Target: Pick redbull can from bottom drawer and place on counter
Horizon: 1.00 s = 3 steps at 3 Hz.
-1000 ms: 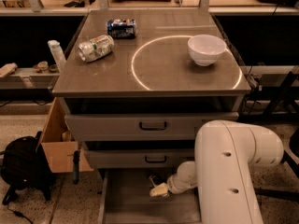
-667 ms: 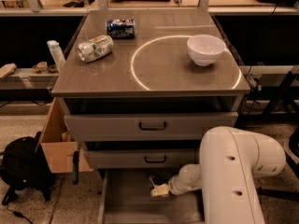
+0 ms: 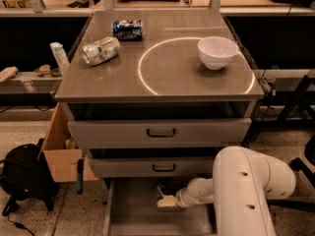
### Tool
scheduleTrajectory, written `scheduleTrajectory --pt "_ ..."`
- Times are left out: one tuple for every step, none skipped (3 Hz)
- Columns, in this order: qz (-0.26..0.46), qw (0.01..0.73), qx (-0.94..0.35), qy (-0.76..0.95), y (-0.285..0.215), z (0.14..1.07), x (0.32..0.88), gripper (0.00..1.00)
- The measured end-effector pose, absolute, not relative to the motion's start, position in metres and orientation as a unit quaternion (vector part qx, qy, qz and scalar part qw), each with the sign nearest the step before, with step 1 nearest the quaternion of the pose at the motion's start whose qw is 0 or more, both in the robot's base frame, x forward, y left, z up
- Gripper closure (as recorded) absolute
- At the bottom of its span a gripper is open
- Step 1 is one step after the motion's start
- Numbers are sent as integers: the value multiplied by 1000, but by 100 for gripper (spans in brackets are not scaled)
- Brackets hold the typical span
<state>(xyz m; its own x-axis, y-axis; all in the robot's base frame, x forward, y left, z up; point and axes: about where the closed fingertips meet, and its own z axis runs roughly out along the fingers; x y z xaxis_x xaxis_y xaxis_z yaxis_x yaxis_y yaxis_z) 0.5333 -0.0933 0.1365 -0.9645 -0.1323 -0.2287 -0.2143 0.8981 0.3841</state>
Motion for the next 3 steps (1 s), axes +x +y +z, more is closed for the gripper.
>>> scheduleTrajectory --pt "211 102 -89 968 -92 137 533 0" --pt "219 108 -92 965 -85 138 533 0" --pt "227 111 -99 962 -76 136 534 0"
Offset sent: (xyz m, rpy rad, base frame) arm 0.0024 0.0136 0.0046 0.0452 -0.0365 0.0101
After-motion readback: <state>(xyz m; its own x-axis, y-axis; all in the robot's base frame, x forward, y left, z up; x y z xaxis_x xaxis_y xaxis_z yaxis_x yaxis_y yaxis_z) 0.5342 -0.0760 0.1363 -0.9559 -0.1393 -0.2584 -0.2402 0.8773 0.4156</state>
